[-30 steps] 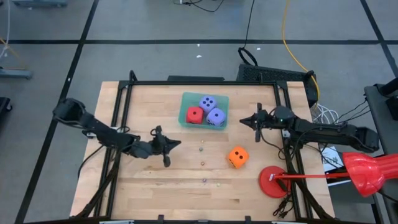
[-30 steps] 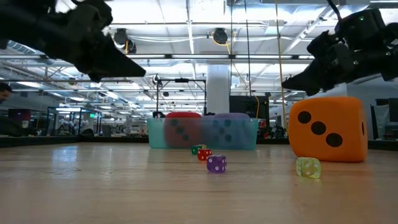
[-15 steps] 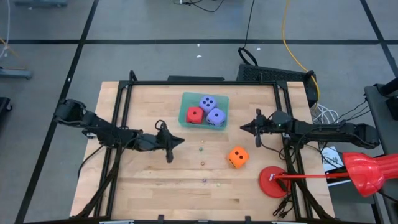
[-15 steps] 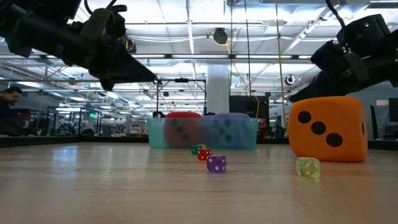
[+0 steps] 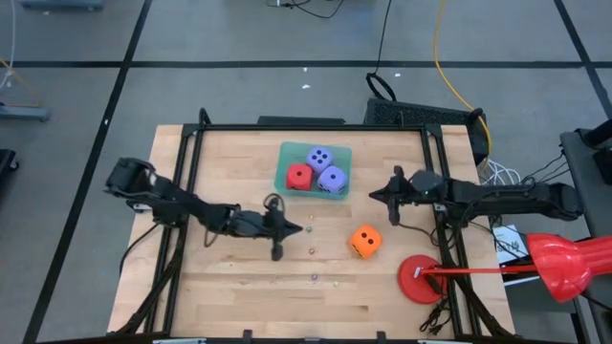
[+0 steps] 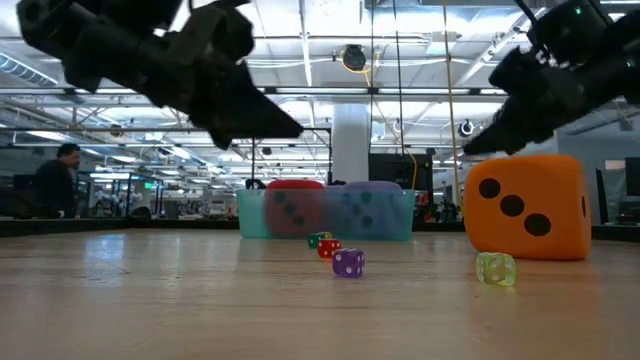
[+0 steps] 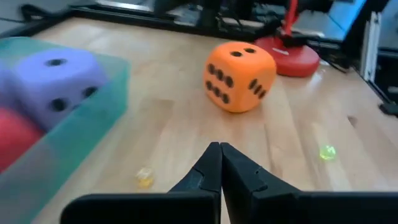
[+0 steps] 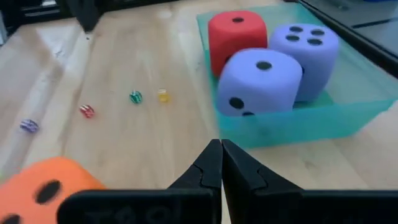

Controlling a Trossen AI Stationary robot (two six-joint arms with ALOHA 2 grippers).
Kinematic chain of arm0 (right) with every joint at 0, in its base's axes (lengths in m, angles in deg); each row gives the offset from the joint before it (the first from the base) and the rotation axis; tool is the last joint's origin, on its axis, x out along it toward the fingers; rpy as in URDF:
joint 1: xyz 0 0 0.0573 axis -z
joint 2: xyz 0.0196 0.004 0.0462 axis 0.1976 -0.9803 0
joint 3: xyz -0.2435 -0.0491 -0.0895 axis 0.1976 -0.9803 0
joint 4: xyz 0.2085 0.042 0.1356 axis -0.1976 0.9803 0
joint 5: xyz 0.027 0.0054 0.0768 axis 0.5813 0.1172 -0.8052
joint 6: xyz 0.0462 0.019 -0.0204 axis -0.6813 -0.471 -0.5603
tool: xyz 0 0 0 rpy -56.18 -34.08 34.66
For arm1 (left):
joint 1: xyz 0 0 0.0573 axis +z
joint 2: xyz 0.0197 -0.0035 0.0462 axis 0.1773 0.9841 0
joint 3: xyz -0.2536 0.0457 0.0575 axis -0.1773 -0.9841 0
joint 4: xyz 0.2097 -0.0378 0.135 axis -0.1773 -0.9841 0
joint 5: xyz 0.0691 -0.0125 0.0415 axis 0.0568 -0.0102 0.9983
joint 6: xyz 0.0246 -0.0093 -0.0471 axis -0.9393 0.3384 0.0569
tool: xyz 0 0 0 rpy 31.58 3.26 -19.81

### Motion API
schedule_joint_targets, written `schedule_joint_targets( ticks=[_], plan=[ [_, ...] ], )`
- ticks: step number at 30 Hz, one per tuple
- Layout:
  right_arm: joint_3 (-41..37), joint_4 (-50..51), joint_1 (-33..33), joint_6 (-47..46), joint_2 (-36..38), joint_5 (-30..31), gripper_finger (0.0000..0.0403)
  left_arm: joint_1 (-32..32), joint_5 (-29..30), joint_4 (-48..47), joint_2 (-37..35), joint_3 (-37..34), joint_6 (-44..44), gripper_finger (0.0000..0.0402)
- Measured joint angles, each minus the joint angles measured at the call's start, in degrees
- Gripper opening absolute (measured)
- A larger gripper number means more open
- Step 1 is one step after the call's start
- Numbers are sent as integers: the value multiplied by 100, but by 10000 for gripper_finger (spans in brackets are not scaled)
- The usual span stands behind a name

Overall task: Pick & Place Dice
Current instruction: Put the large orange dice into the blue bin

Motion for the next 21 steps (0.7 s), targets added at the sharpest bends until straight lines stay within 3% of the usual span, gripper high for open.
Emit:
schedule_joint_targets(
  ticks=[8, 15, 21],
  plan=[
    [1213, 1566, -823, -193, -79, 82, 0, 235, -133, -508, 455, 774, -311, 18],
    [1549, 2202, -1766, -518, -175, 35, 0, 370, -226, -946, 1, 770, -269, 14],
    [1549, 2394, -2255, -1247, -238, -600, 0, 299, -397, -1401, -386, 766, -245, 24]
  ],
)
